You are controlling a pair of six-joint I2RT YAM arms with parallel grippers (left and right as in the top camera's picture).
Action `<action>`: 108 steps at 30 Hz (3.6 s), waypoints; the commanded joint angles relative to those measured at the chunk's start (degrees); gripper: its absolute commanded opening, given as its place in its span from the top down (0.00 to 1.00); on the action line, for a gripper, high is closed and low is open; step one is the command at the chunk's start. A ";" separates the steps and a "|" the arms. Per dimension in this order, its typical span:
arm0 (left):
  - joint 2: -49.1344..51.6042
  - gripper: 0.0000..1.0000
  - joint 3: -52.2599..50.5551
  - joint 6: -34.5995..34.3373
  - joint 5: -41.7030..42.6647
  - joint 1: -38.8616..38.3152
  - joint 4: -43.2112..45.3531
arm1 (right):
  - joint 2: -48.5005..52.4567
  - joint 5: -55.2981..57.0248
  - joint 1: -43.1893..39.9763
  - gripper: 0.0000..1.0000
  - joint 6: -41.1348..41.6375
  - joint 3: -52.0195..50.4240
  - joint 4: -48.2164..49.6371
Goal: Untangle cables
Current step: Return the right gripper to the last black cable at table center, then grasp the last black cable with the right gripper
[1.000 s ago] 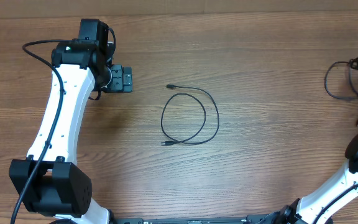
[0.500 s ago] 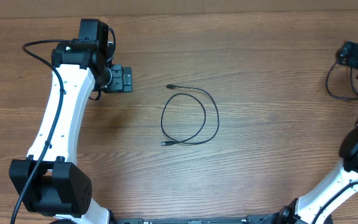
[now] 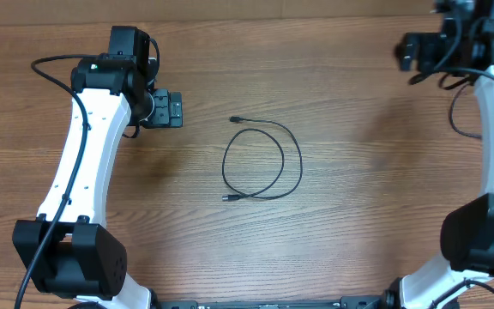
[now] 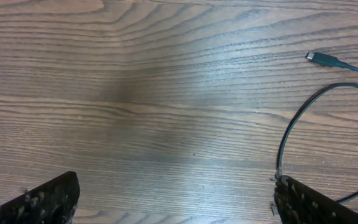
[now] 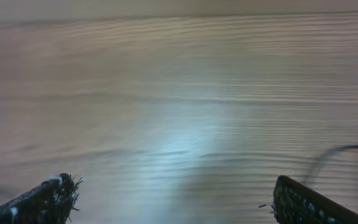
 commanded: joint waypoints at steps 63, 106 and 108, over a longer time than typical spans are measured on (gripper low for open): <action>-0.24 0.01 0.15 1.09 0.44 -0.26 0.13 | -0.31 -22.34 40.50 0.00 -34.99 -35.15 -1.95; -0.24 0.00 0.15 1.09 0.44 -0.26 0.11 | -0.20 -10.78 47.21 0.11 -45.53 -40.02 15.02; -0.24 0.00 0.15 1.07 0.44 -0.26 0.11 | -0.20 -10.80 47.21 0.11 -45.53 -40.02 15.10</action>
